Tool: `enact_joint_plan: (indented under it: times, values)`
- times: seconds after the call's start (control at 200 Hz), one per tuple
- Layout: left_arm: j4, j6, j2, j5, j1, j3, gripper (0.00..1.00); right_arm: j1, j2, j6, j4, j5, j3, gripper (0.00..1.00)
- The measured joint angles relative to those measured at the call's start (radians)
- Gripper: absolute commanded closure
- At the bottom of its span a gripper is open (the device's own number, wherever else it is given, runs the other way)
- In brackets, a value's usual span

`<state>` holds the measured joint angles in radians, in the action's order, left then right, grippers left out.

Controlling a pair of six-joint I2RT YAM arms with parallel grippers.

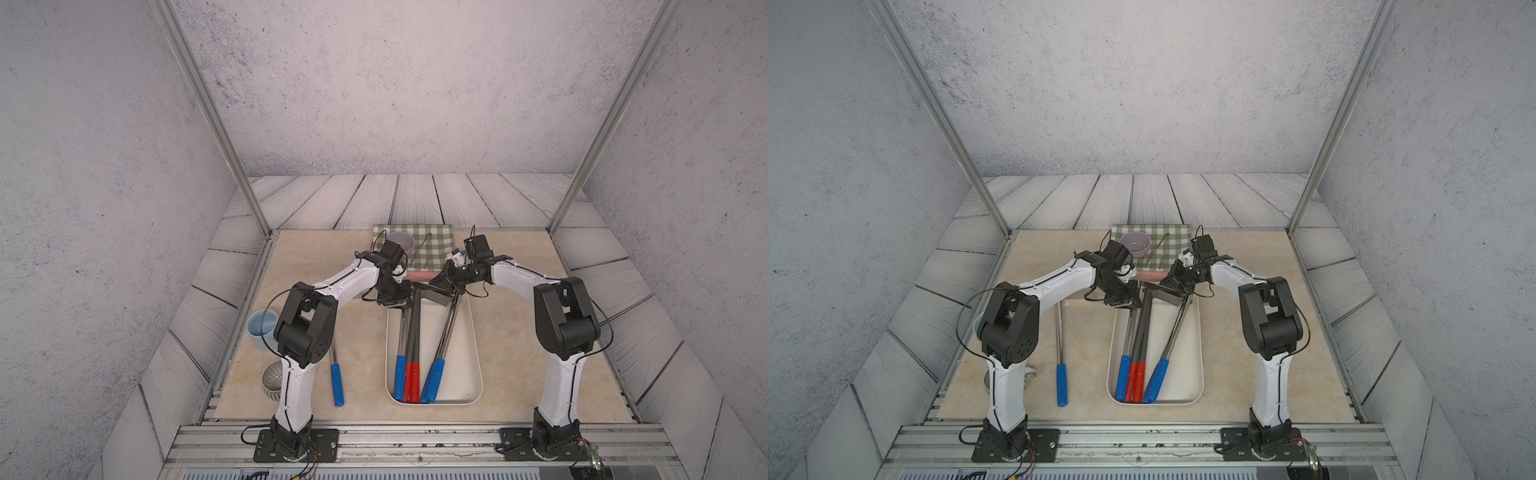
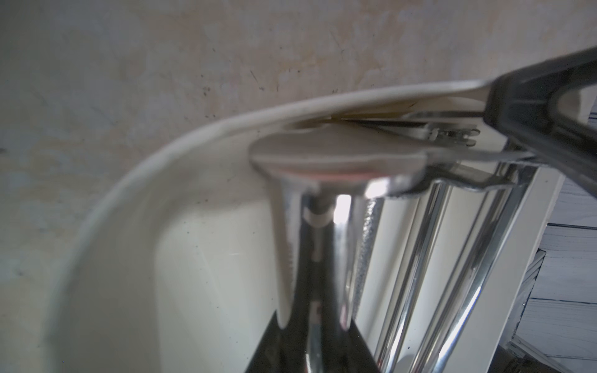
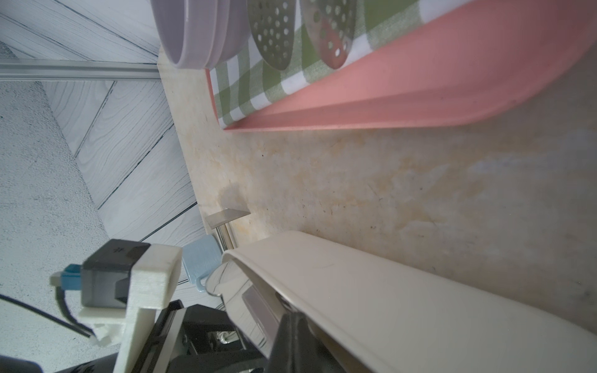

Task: Put the small hoe into the storage box
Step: Adjust the hoe at the center of the board.

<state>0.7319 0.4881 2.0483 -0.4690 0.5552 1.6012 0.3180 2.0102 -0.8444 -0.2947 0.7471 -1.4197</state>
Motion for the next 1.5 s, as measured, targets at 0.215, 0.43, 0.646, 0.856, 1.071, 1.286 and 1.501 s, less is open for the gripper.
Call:
enact_joint_plan:
  times: [0.215, 0.43, 0.646, 0.856, 1.071, 1.286, 1.501]
  values:
    - [-0.006, -0.002, 0.000, -0.006, -0.003, -0.006, 1.00, 0.002, 0.000, 0.000, -0.001, -0.002, -0.002, 1.00]
    - [-0.004, -0.002, 0.005, 0.031, -0.002, -0.008, 1.00, 0.007, 0.000, 0.000, -0.004, -0.004, -0.008, 1.00]
    - [0.028, 0.003, 0.042, 0.083, 0.007, 0.021, 1.00, 0.010, 0.000, 0.000, -0.001, -0.005, -0.010, 1.00]
    - [0.038, 0.008, 0.041, 0.111, 0.016, 0.029, 1.00, 0.011, 0.000, 0.000, -0.004, -0.006, -0.012, 1.00]
    - [0.079, 0.005, 0.072, 0.123, 0.024, 0.068, 1.00, 0.011, 0.000, 0.000, -0.006, -0.005, -0.014, 1.00]
    - [0.080, 0.002, 0.081, 0.124, 0.024, 0.072, 1.00, 0.013, 0.000, -0.001, 0.008, 0.035, -0.014, 1.00]
    - [0.082, 0.002, 0.082, 0.126, 0.025, 0.074, 1.00, 0.028, 0.000, -0.011, 0.034, 0.097, 0.012, 1.00]
